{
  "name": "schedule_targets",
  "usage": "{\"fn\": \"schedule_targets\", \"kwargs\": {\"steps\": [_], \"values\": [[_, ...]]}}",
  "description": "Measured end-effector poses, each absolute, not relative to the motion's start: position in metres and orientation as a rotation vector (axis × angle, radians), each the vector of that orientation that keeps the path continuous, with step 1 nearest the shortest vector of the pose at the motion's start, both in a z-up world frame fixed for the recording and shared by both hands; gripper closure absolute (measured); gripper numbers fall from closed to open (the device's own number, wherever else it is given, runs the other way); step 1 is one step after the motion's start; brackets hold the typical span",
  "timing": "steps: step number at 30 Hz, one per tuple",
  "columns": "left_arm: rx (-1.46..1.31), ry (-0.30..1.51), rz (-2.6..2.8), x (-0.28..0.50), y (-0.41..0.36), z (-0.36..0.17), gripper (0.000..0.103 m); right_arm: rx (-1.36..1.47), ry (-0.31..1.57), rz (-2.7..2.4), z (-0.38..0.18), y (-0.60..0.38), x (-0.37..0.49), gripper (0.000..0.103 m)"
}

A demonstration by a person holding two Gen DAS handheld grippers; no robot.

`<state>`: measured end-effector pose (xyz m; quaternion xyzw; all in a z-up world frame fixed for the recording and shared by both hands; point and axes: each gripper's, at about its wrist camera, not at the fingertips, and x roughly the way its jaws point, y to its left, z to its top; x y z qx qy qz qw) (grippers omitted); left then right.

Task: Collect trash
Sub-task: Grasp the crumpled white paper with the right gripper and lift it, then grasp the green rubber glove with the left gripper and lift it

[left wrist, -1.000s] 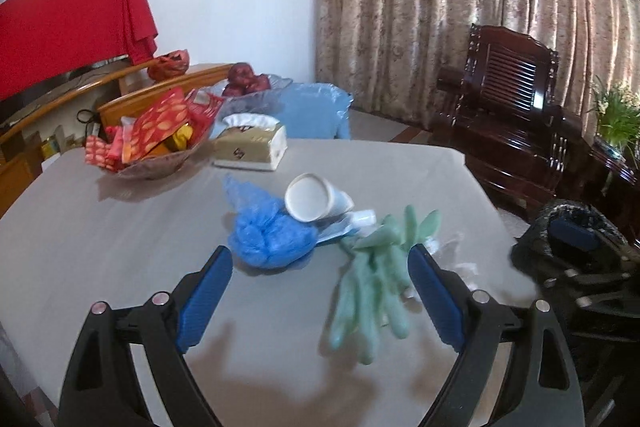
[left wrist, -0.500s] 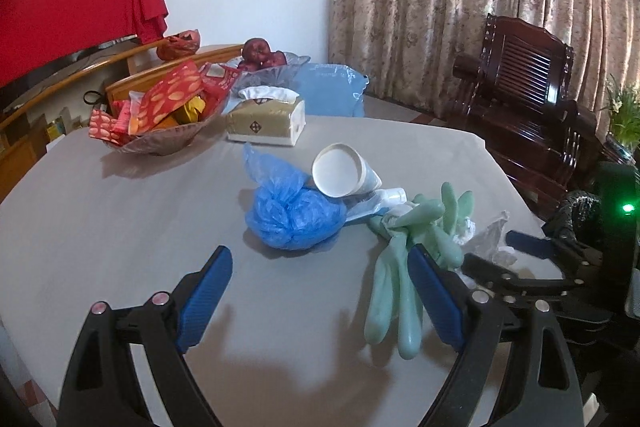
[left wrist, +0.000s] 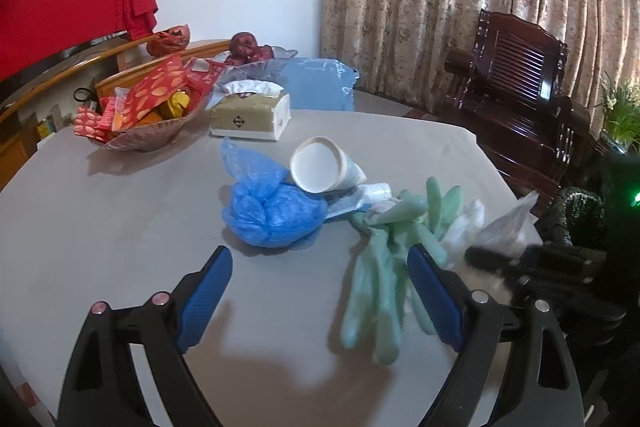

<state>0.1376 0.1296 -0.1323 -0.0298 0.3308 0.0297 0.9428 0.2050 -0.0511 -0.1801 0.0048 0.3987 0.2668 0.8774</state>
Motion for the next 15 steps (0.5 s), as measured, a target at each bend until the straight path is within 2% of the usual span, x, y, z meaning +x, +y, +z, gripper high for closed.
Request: {"fn": "schedule_targets", "kwargs": {"steps": [11, 13, 15], "values": [[-0.065, 0.707, -0.019, 0.161, 0.097, -0.142, 0.016, 0.037, 0.807, 0.472, -0.168, -0.086, 0.208, 0.080], [-0.061, 0.715, -0.027, 0.167, 0.094, -0.145, 0.022, 0.038, 0.811, 0.474, -0.168, -0.086, 0.207, 0.079], [-0.067, 0.734, -0.039, 0.175, 0.094, -0.151, 0.033, 0.034, 0.815, 0.476, -0.170, -0.087, 0.207, 0.079]]}}
